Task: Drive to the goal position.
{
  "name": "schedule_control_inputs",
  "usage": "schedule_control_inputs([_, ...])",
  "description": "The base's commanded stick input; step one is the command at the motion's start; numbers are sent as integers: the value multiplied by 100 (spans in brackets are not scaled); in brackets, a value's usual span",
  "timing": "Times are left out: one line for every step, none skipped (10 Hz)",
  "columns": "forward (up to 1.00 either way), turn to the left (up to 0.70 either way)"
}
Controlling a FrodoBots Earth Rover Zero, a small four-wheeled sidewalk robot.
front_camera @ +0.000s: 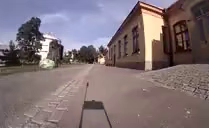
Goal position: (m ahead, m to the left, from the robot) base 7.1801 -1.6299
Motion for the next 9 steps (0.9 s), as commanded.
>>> schedule_control_inputs([45,0])
schedule_control_inputs([45,0])
schedule_control_inputs([45,0])
schedule_control_inputs([45,0])
schedule_control_inputs([45,0])
schedule_control_inputs([45,0])
schedule_control_inputs([45,0])
schedule_control_inputs([45,0])
schedule_control_inputs([45,0])
